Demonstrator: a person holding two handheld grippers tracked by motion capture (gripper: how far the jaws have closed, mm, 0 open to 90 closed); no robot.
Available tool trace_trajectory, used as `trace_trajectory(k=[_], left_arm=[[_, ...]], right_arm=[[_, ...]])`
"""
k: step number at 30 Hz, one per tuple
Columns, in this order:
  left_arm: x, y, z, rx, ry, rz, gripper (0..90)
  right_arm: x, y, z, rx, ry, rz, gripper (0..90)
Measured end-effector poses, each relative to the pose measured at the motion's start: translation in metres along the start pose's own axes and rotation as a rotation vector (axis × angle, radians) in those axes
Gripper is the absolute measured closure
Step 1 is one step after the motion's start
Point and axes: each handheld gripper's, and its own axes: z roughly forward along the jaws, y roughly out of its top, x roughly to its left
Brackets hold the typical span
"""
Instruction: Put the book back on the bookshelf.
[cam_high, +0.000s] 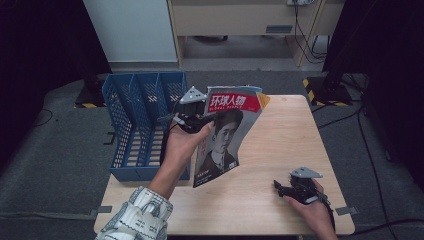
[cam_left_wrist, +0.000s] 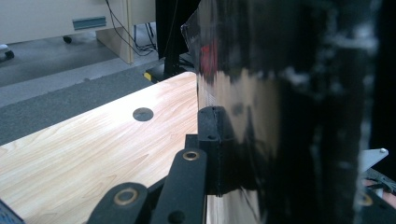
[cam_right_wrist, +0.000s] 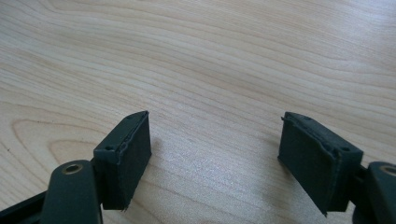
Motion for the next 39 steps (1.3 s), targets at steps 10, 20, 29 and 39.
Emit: trace_trajectory(k=[10,20,29,39], left_arm=[[0.005,0.004,-0.011,-0.020,0.009,-0.007,86.6],[0.011,0.006,-0.020,-0.042,0.017,-0.020,86.6],[0.015,0.008,-0.028,-0.060,0.017,-0.034,86.6],[0.029,0.007,-0.046,-0.083,0.033,-0.058,86.6]], right_arm=[[0.000,0.000,0.000,0.001,0.002,0.002,25.2],[0.000,0.000,0.000,0.003,0.003,-0.001,25.1],[0.000,0.000,0.000,0.002,0.004,0.003,25.1],[0.000,0.000,0.000,0.004,0.005,0.003,25.1]])
